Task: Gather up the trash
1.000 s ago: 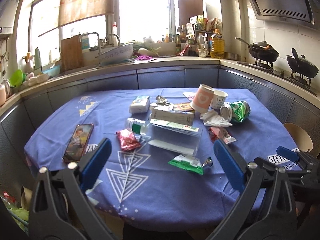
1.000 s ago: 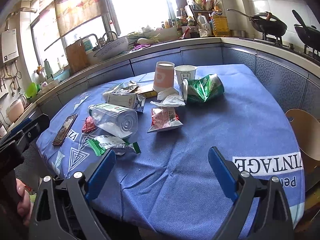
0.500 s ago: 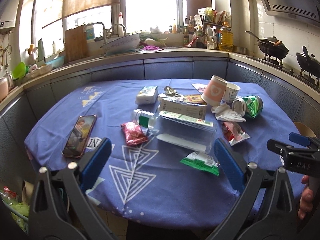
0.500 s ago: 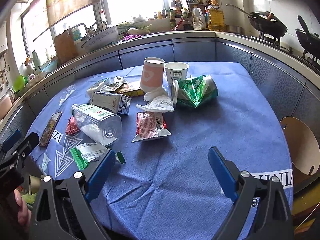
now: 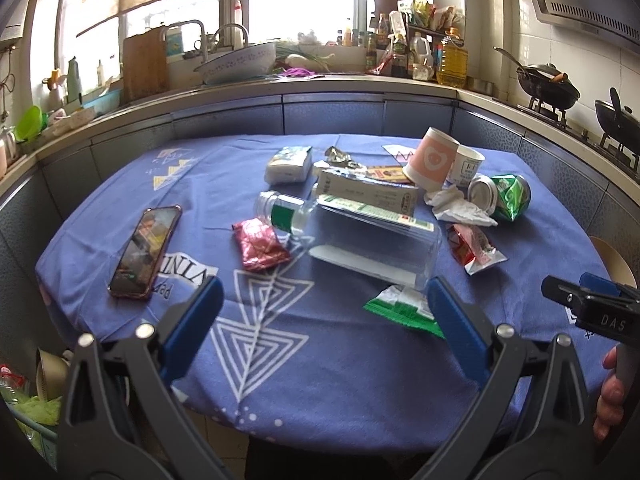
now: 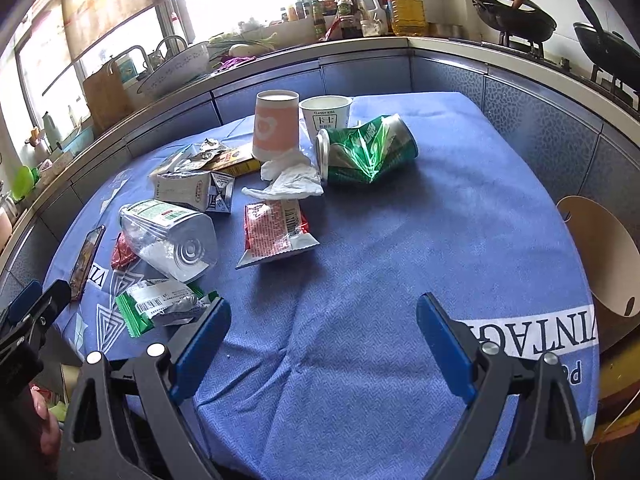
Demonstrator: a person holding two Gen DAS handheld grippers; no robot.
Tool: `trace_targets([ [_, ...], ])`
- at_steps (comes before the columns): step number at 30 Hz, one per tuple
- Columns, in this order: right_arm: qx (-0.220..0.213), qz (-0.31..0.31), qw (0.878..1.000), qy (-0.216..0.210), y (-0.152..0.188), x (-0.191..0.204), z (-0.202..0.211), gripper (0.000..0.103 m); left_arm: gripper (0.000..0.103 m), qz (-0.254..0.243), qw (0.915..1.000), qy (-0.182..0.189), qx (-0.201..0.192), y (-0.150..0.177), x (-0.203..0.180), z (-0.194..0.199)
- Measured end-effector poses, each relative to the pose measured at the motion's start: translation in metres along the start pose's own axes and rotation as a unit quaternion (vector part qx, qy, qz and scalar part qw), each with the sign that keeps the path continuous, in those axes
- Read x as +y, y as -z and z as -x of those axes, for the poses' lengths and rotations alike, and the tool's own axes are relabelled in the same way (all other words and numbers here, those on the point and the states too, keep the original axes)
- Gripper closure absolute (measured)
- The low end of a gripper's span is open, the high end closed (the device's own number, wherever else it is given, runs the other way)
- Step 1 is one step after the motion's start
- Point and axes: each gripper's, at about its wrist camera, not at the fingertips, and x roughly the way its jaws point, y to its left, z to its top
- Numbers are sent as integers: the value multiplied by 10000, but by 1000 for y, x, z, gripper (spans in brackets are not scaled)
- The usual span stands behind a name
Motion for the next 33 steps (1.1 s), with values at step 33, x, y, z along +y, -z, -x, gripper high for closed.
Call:
trace_targets([
  [33, -144, 102, 9988, -459, 3, 3, 5, 30, 5, -187, 9987, 454, 153, 1, -16, -7],
])
